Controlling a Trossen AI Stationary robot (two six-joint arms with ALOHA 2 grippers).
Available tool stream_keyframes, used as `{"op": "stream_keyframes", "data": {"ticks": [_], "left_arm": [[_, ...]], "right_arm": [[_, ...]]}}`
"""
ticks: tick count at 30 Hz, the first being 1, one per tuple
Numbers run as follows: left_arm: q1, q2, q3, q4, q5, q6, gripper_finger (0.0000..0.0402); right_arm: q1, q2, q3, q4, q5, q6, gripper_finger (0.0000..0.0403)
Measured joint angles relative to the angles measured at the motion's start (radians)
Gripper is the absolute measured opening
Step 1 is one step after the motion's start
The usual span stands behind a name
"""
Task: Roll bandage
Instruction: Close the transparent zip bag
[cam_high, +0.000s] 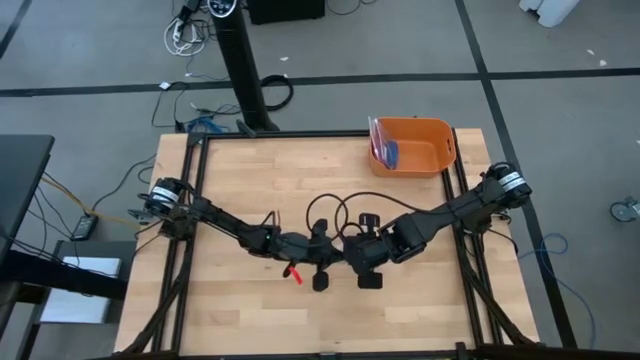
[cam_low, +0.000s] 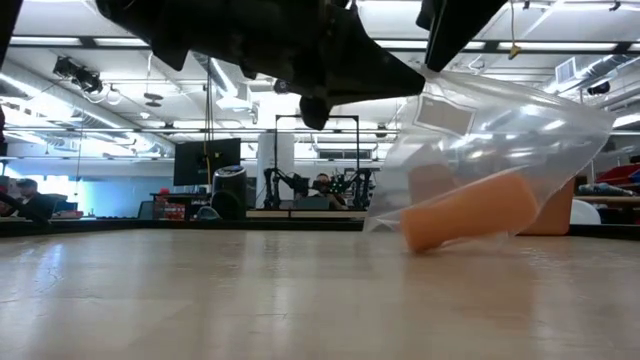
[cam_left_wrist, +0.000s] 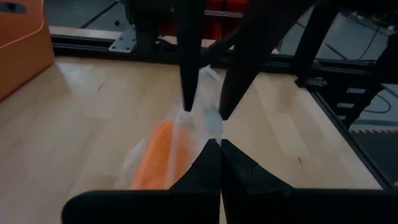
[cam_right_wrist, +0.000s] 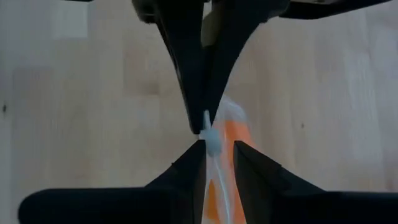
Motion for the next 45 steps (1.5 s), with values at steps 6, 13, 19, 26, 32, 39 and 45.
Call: {"op": "stream_keyframes", "data": {"ticks": [6, 13, 19, 26, 32, 39, 45], "left_arm": [[0.004, 0.0, 0.015, -0.025, 0.001, 0.0, 0.0], [0.01, 0.0, 0.015, -0.019, 0.004, 0.0, 0.0], [0.01, 0.0, 0.015, -0.017, 0.003, 0.0, 0.0], [0.01, 0.0, 0.015, -0.013, 0.001, 0.0, 0.0], [0.01, 0.0, 0.015, -0.012, -0.009, 0.002, 0.0], [0.011, 0.001, 0.015, -0.008, -0.013, 0.003, 0.0], [0.011, 0.001, 0.015, -0.003, -0.013, 0.004, 0.0]], "right_arm": [[0.0, 0.0, 0.0, 0.004, -0.024, -0.008, 0.0076], [-0.013, -0.001, 0.0, 0.005, -0.058, 0.0, 0.0081], [-0.025, -0.001, 0.0, 0.006, -0.072, -0.003, 0.0071], [-0.029, -0.001, 0.0, 0.005, -0.074, -0.019, 0.0031], [-0.029, -0.002, 0.0, -0.009, -0.071, -0.019, 0.002], [-0.027, -0.002, 0.0, -0.063, -0.07, 0.009, 0.0026], [-0.017, -0.002, 0.0, -0.107, -0.07, 0.038, 0.0023]]}}
